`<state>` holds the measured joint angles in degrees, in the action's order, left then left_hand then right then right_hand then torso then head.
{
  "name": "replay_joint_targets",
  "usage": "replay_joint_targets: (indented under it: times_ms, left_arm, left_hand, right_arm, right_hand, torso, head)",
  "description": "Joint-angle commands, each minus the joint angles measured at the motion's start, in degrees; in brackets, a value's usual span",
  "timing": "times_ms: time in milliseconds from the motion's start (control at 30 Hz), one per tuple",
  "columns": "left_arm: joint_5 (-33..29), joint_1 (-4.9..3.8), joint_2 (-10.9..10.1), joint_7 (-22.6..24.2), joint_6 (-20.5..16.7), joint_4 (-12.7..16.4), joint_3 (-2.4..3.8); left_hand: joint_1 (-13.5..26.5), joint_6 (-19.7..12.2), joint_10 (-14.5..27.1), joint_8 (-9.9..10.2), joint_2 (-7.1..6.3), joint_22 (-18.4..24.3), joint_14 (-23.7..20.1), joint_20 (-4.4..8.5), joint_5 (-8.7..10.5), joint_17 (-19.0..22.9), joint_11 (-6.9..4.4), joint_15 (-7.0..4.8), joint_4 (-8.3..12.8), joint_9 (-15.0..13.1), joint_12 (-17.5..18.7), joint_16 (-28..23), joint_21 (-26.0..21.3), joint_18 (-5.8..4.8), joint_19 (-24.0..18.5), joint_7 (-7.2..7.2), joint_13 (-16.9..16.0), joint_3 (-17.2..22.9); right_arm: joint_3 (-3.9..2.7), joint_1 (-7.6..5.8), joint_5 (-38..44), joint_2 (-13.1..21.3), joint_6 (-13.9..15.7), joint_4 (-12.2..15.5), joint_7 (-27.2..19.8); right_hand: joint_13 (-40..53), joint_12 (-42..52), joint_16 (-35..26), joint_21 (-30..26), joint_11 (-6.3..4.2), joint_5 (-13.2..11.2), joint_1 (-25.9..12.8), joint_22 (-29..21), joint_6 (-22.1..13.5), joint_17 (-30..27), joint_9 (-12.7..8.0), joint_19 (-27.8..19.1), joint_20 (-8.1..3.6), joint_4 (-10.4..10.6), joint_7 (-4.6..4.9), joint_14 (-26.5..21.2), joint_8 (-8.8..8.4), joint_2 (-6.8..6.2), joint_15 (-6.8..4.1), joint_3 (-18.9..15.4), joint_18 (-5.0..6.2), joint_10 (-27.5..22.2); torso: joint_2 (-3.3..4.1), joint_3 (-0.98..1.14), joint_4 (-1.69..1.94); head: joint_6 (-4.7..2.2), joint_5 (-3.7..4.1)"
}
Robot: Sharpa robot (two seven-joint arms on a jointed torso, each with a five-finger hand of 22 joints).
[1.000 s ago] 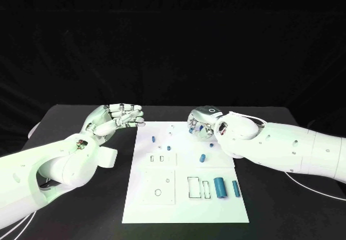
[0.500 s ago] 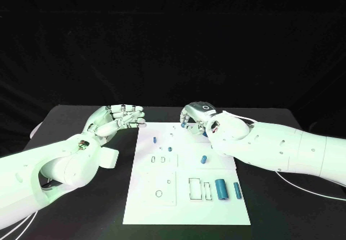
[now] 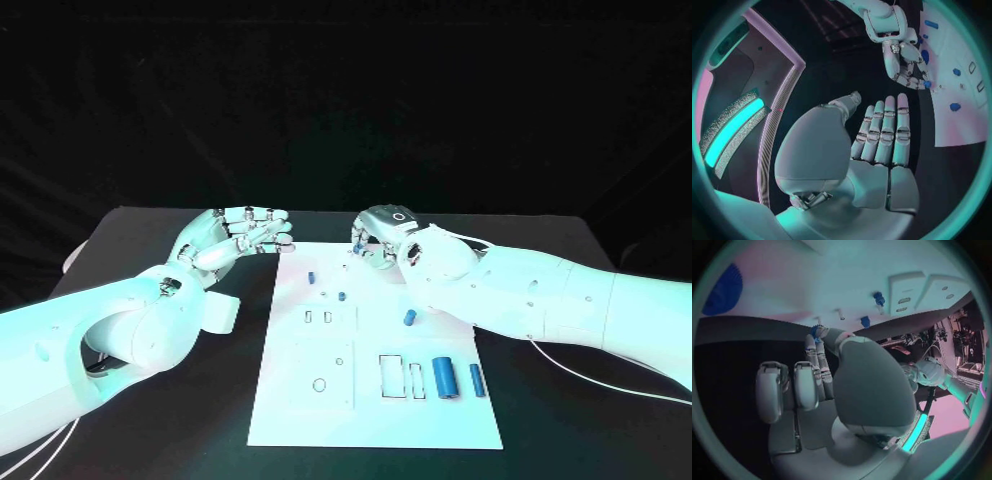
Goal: Assemble the parts on the task board
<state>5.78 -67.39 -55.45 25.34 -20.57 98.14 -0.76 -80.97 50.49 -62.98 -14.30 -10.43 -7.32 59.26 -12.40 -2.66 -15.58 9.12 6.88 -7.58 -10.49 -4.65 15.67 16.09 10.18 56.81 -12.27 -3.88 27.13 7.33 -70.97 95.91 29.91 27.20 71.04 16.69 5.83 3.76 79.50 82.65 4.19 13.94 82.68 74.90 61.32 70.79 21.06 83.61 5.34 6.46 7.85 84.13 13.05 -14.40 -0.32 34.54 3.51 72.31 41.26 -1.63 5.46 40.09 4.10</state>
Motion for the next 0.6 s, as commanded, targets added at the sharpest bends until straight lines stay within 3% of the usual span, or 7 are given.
replay_joint_targets:
  times_ms: [33, 267, 600]
  left_arm:
    - [-0.2, -0.37, 0.1, 0.4, 1.0, 0.1, 0.06]
    - [-0.2, -0.74, 0.1, 0.4, 1.0, 0.1, 0.06]
    - [-0.2, -0.96, 0.2, 0.3, 1.0, -0.1, 0.06]
  left_hand:
    - [0.5, 0.0, -0.1, 0.3, 0.00, 0.1, -0.4, -0.01, -0.19, 0.0, 0.22, -0.17, 0.0, 0.1, 0.4, -0.2, -0.1, 0.14, -0.4, -0.44, 0.0, 0.2]
    - [0.5, 0.0, -0.1, 0.3, 0.00, 0.1, -0.4, -0.01, -0.19, 0.0, 0.22, -0.17, 0.0, 0.1, 0.4, -0.2, -0.1, 0.14, -0.4, -0.44, 0.0, 0.2]
    - [0.5, 0.0, -0.1, 0.3, 0.00, 0.1, -0.4, -0.01, -0.19, 0.0, 0.22, -0.17, 0.0, 0.1, 0.4, -0.2, -0.1, 0.14, -0.4, -0.44, 0.0, 0.2]
  right_arm:
    - [-0.01, 0.23, 0.2, -0.6, 0.3, -0.6, -0.7]
    - [-0.01, 0.41, 0.0, -1.5, 0.3, -1.9, -0.5]
    - [-0.01, 0.45, -0.2, -2.5, 0.5, -2.9, 0.1]
  right_hand:
    - [-0.1, -0.1, 0.3, 0.2, -0.19, -0.3, -0.6, 4.3, 0.2, 0.0, 0.1, 0.5, 0.07, -0.2, -0.02, 2.7, 0.22, 0.03, -0.24, 0.0, -1.05, 0.2]
    - [-0.1, -0.1, 0.3, 0.3, -0.18, -0.4, -0.7, 4.4, 0.2, 0.0, 0.1, 0.5, 0.08, -0.2, -0.02, 2.7, 0.20, 0.01, -0.23, 0.0, -1.06, 0.2]
    - [-0.1, -0.2, 0.3, 0.2, -0.17, -0.4, -0.8, 4.3, 0.1, -0.1, 0.1, 0.4, 0.09, -0.2, -0.01, 2.7, 0.16, 0.01, -0.22, 0.0, -1.03, 0.1]
  torso:
    - [0.21, -0.12, 0.28]
    - [0.27, -0.28, 0.52]
    - [0.35, -0.30, 0.54]
  head:
    - [-0.02, 0.01]
    - [0.04, 0.05]
    - [-0.03, -0.08]
